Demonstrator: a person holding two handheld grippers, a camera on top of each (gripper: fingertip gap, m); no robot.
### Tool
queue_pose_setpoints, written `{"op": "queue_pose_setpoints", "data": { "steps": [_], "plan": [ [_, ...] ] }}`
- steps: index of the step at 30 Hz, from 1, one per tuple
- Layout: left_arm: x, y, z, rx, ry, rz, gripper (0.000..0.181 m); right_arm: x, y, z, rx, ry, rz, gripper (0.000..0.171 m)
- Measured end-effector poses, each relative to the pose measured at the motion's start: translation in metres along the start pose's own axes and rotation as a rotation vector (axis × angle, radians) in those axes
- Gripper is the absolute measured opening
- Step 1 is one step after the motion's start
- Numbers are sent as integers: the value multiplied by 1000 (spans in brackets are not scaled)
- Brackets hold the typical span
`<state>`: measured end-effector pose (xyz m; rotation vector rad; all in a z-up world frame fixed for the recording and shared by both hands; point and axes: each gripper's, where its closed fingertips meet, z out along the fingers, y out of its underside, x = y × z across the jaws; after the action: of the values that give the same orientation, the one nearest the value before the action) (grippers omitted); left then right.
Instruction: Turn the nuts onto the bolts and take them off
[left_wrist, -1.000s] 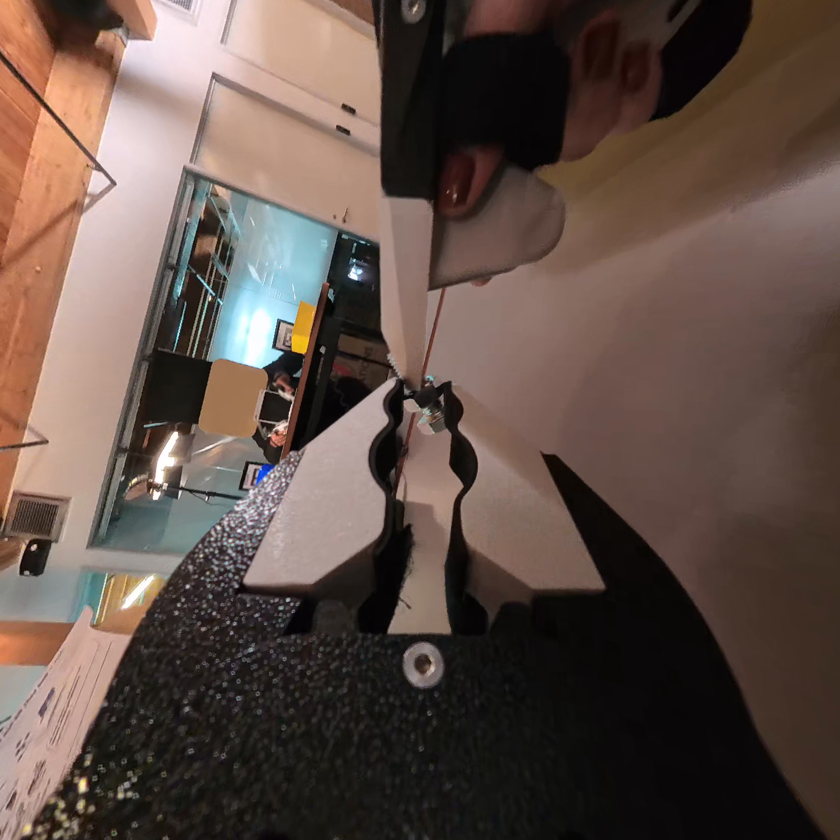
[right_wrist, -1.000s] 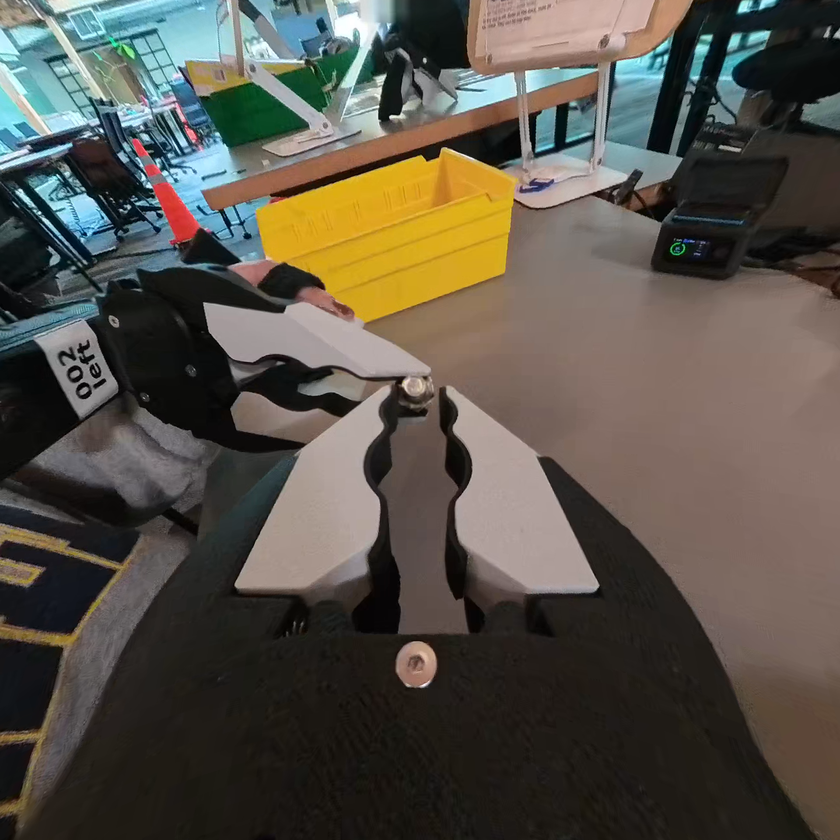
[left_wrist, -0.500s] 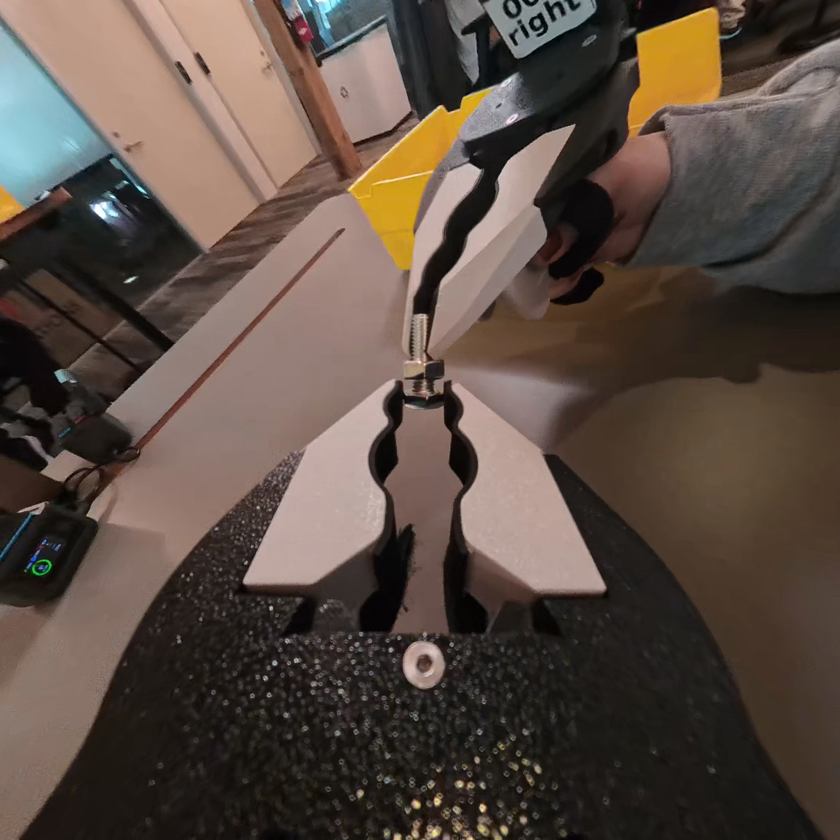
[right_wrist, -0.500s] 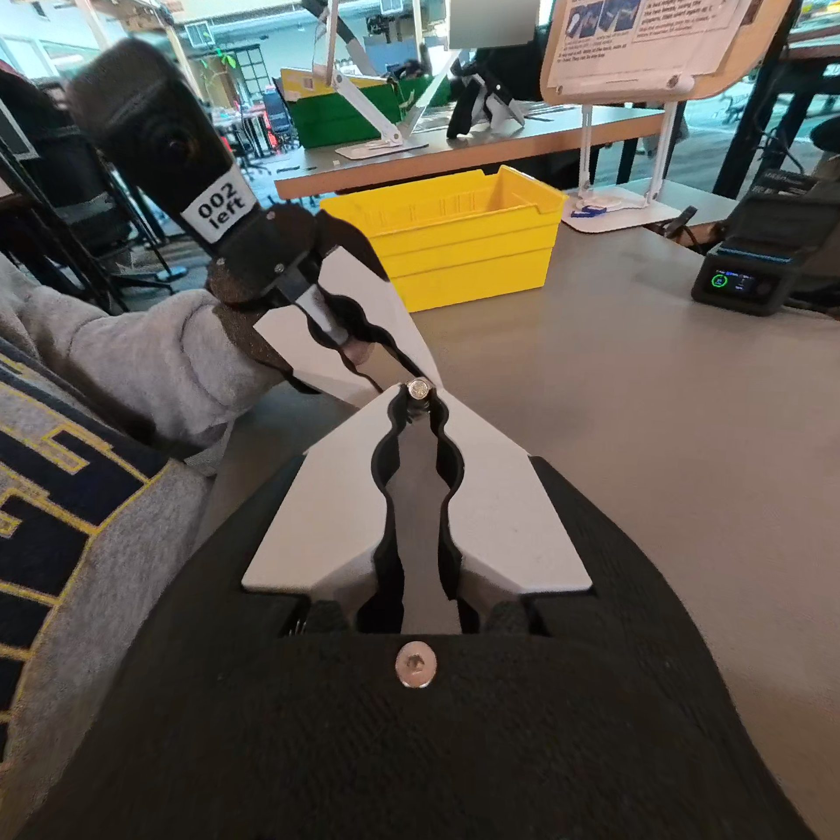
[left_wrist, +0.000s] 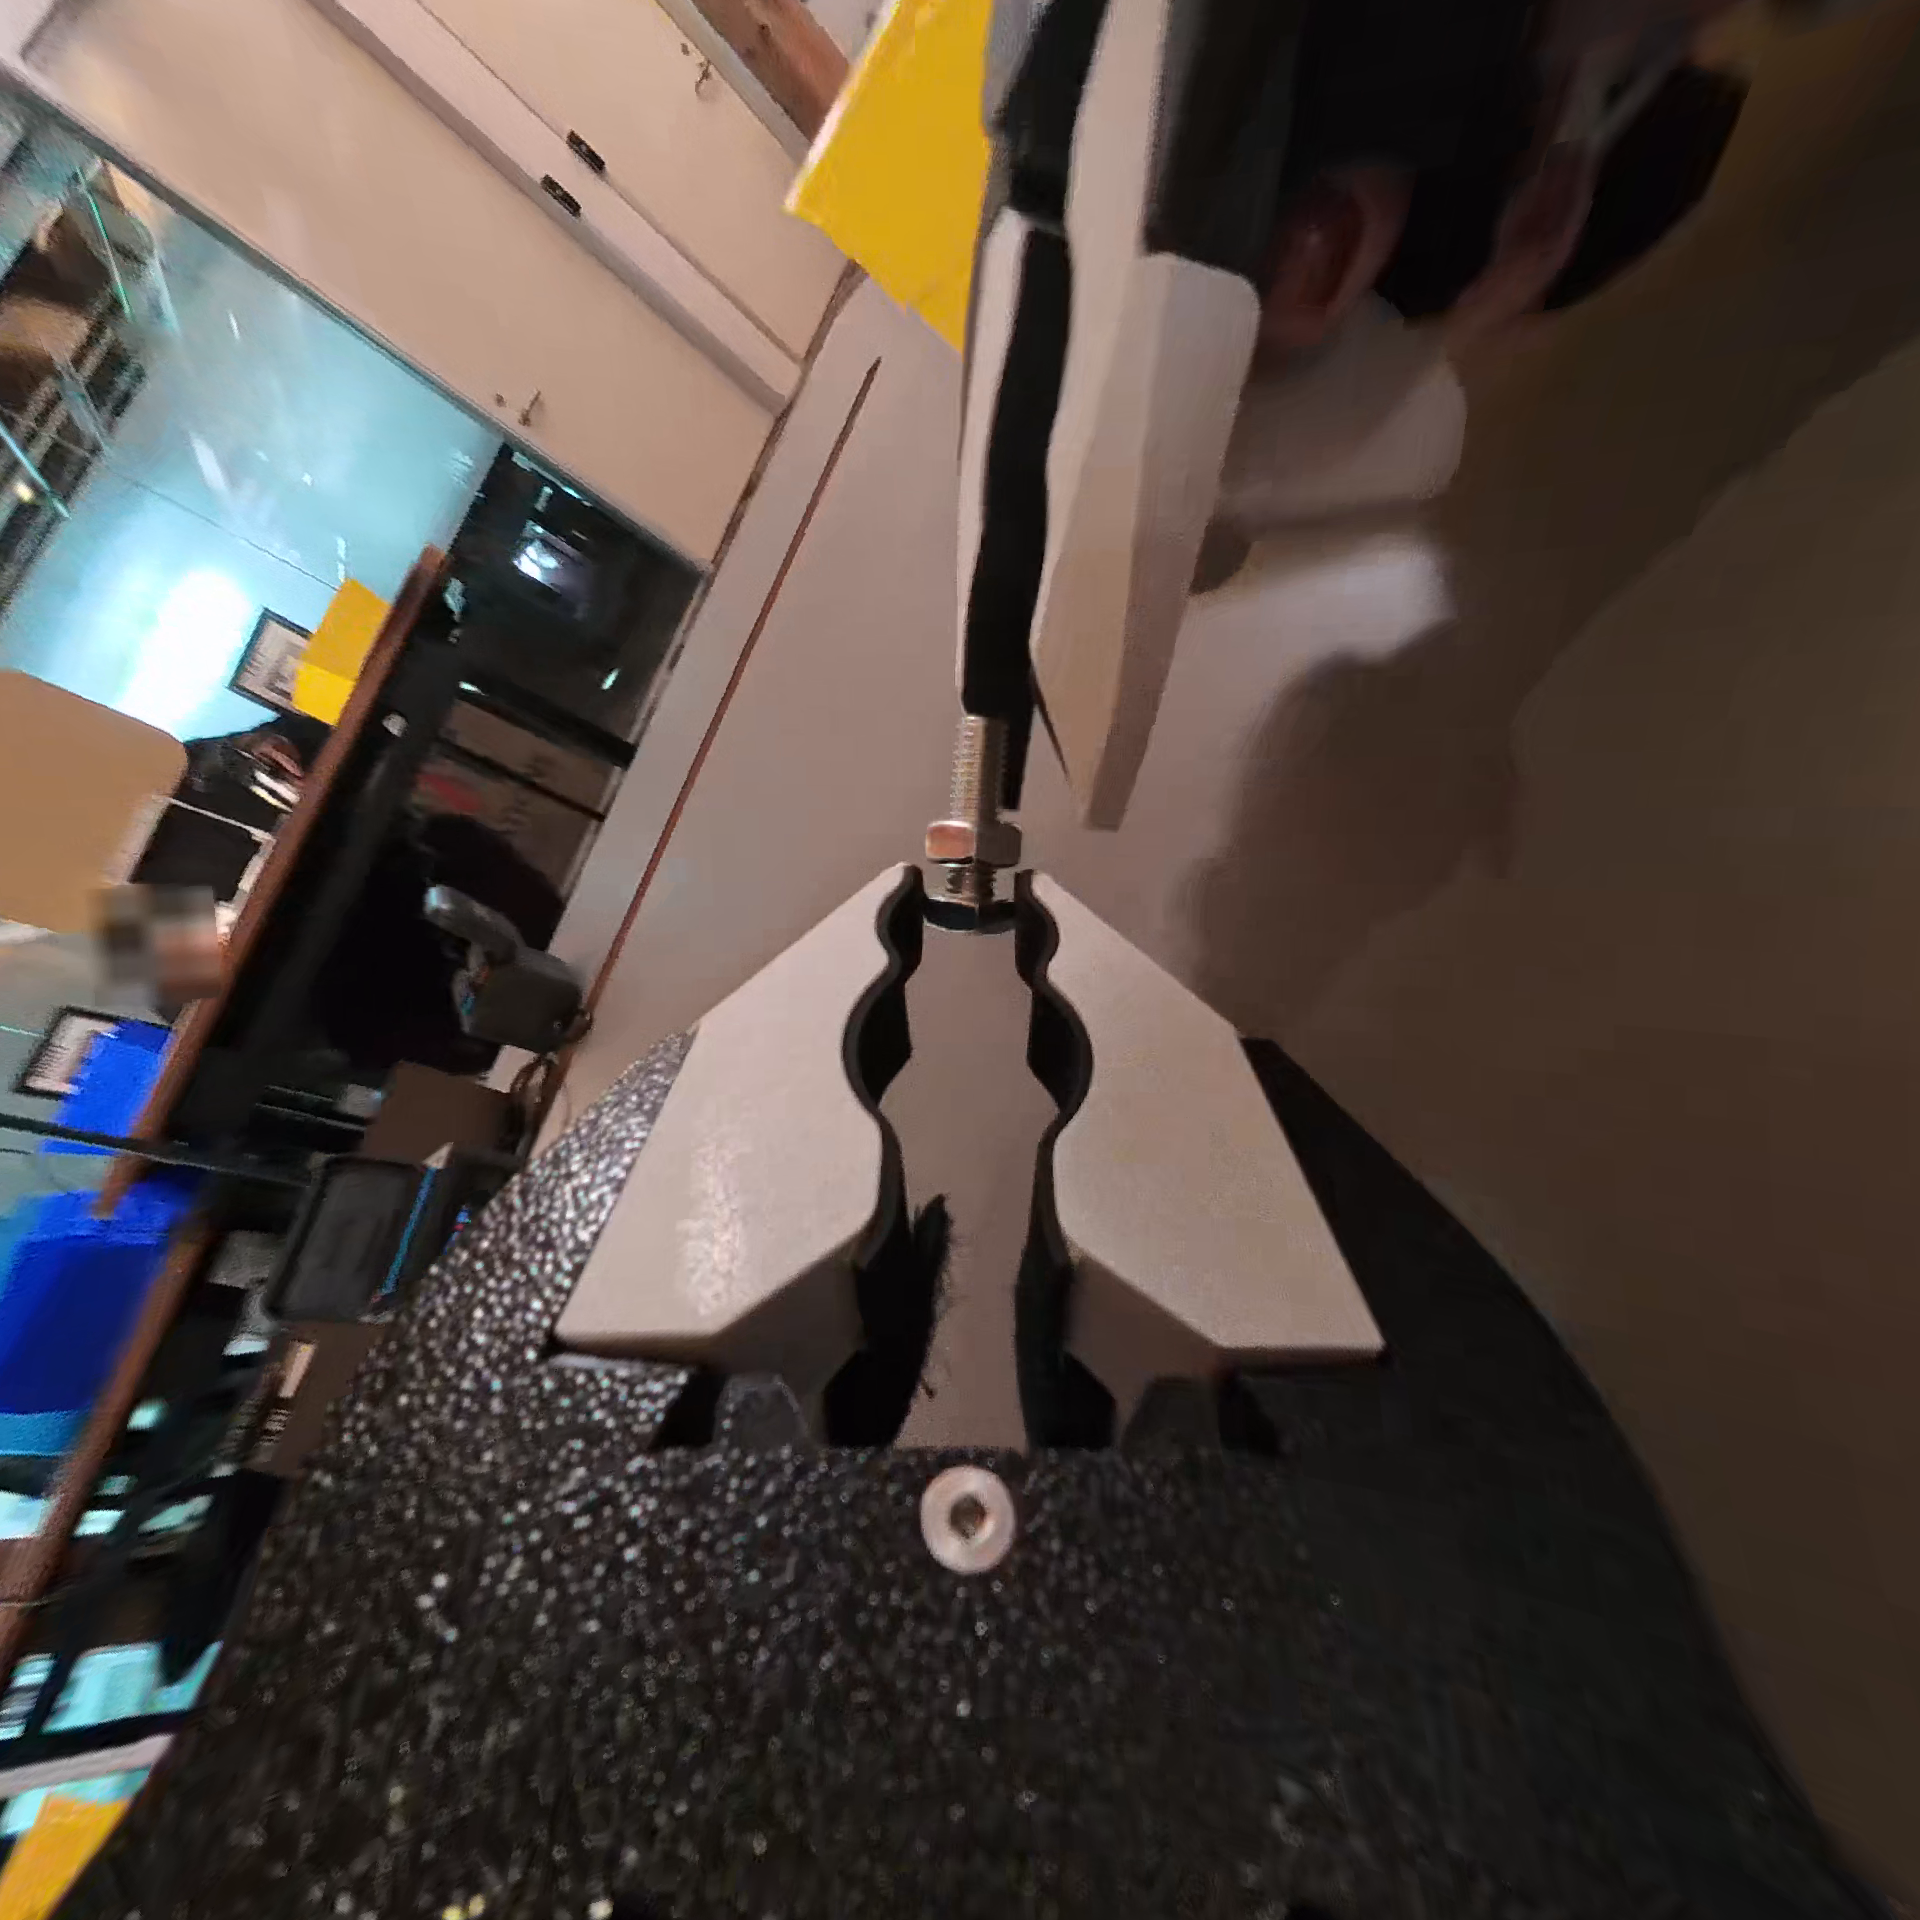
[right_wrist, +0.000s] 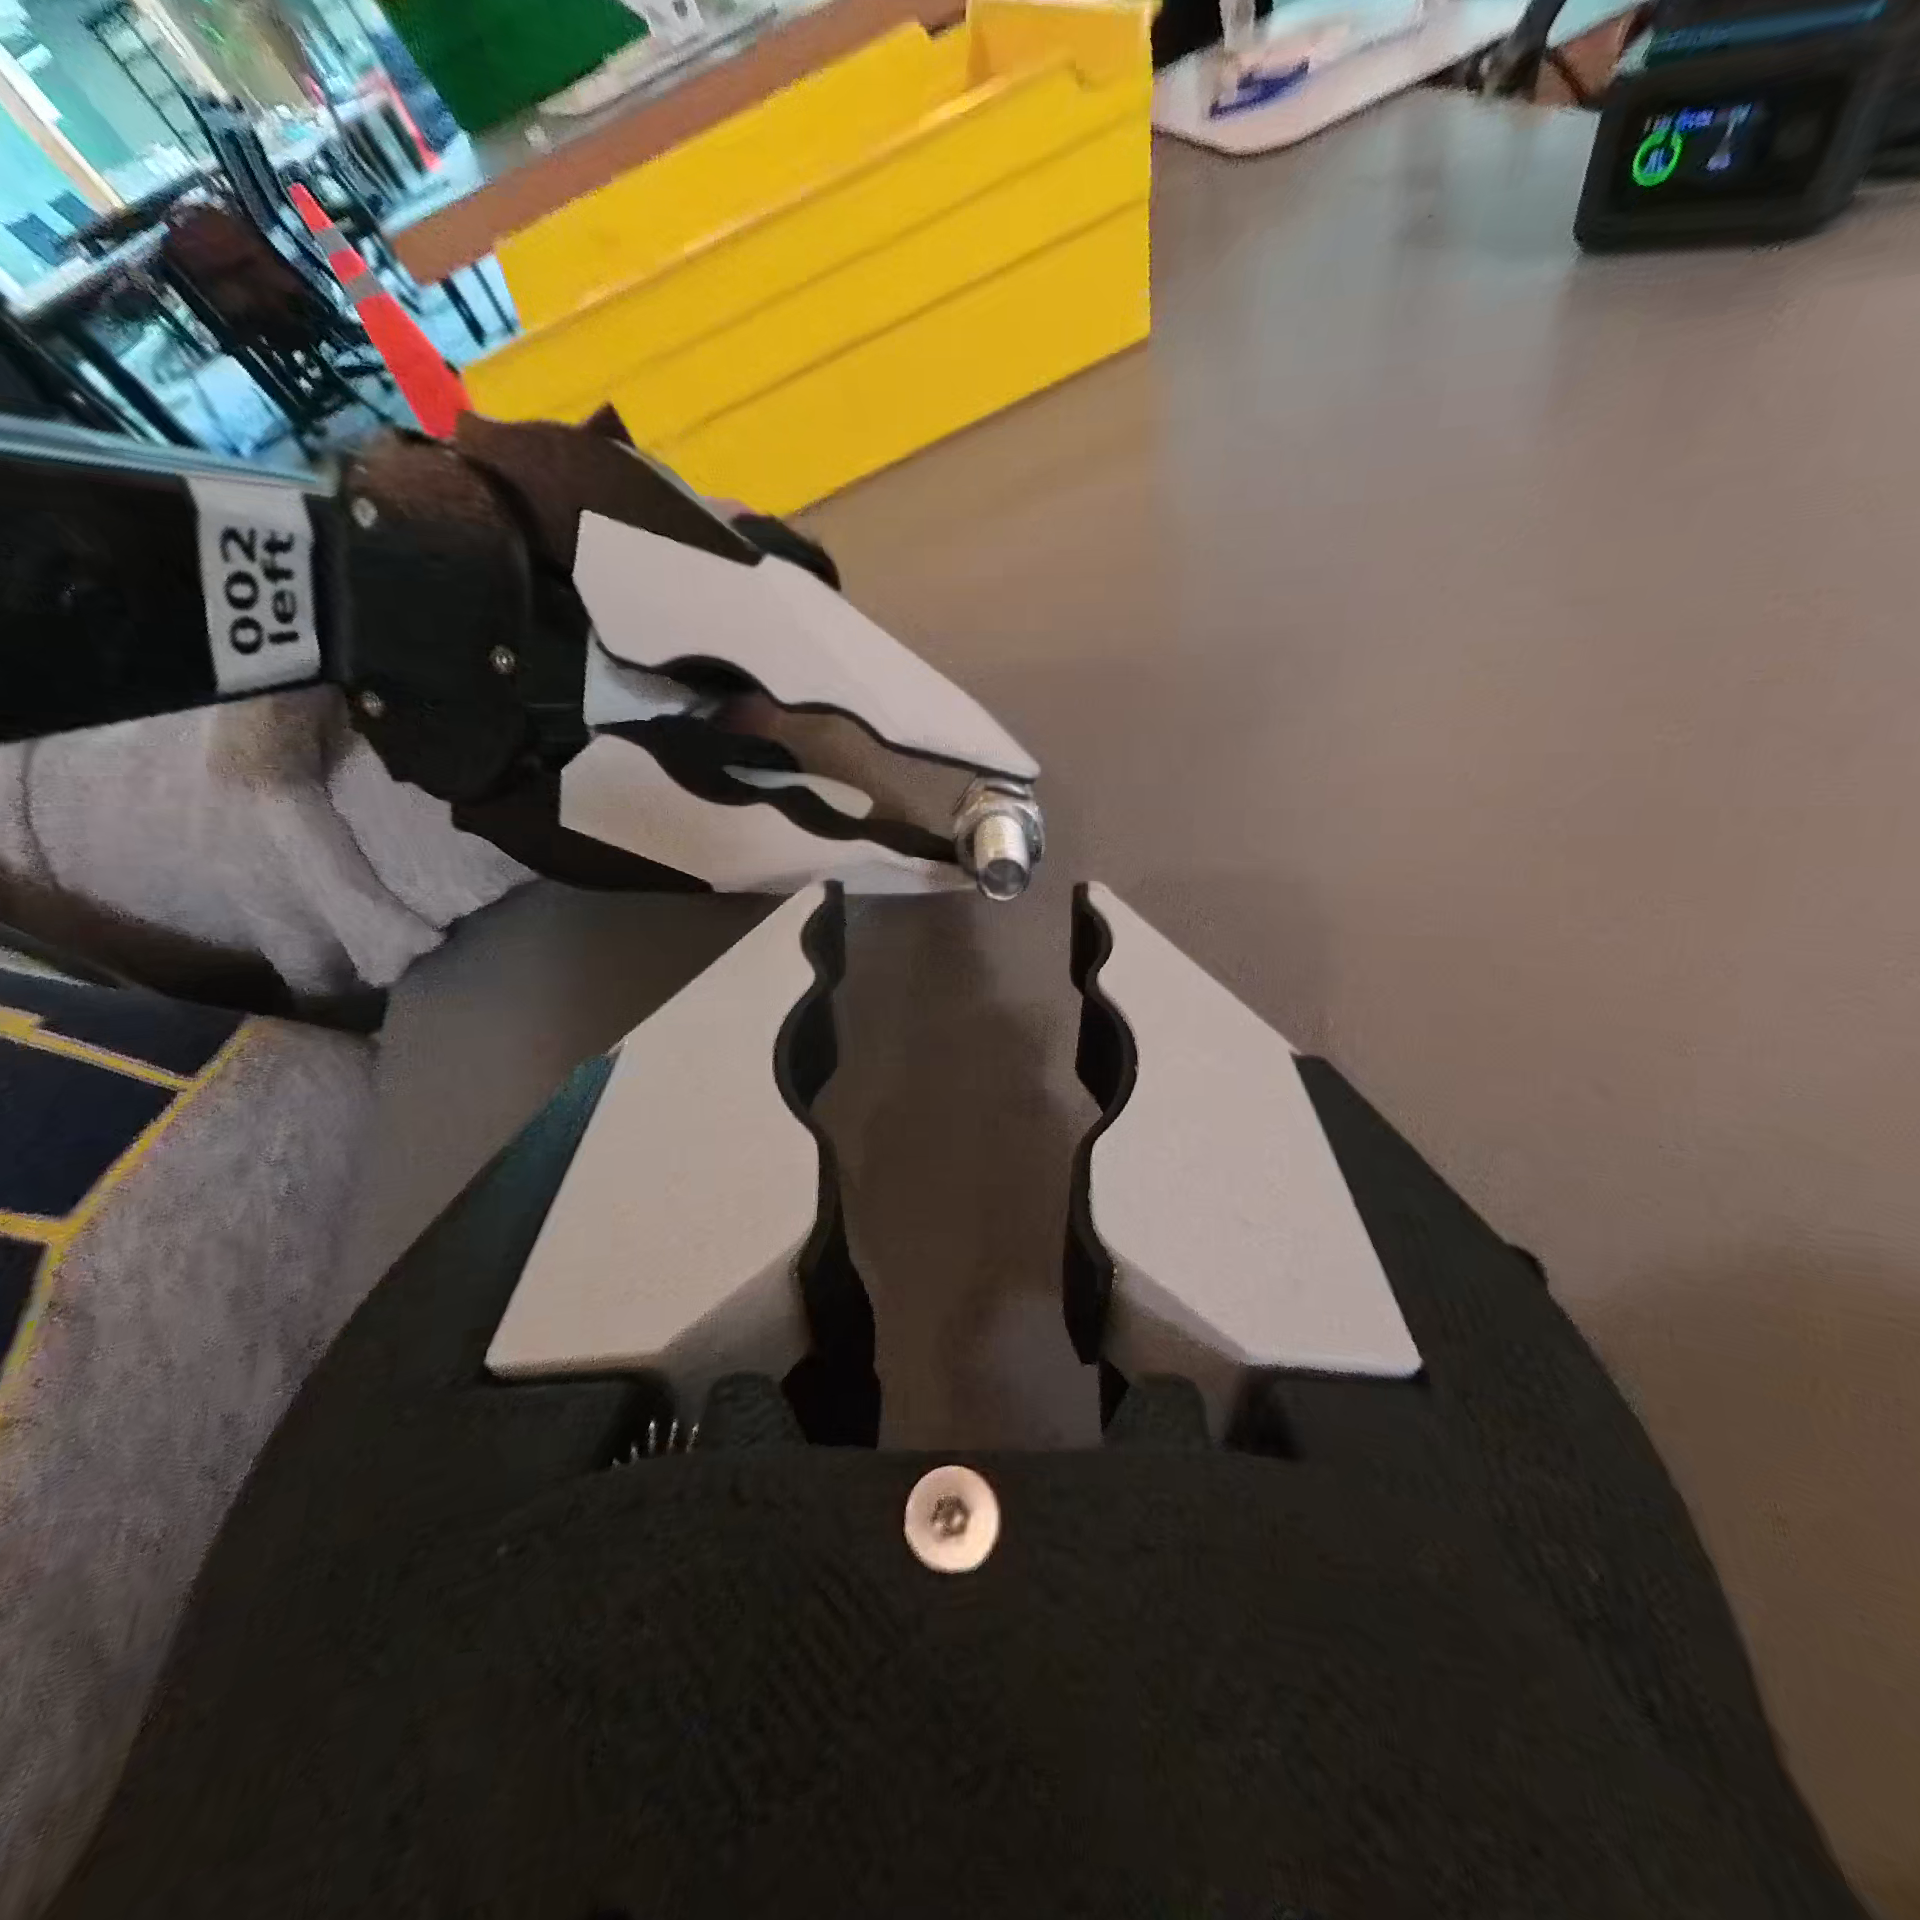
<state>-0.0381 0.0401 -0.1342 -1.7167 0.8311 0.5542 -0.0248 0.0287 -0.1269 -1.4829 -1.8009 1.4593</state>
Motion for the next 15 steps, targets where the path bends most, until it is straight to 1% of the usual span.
{"op": "queue_pose_setpoints", "data": {
  "steps": [3,6,9,13,15],
  "plan": [
    [13,11,7,-45,24,126,16,0,13,9,-80,-19,28,42],
    [23,17,10,-62,65,155,16,3,22,14,-121,-15,58,41],
    [27,20,10,-91,59,245,16,5,28,19,-149,-18,80,42],
    [27,20,10,-99,57,255,16,5,29,22,-159,-6,92,43],
    [26,20,10,-92,56,212,16,4,25,22,-138,-3,48,44]
  ]
}}
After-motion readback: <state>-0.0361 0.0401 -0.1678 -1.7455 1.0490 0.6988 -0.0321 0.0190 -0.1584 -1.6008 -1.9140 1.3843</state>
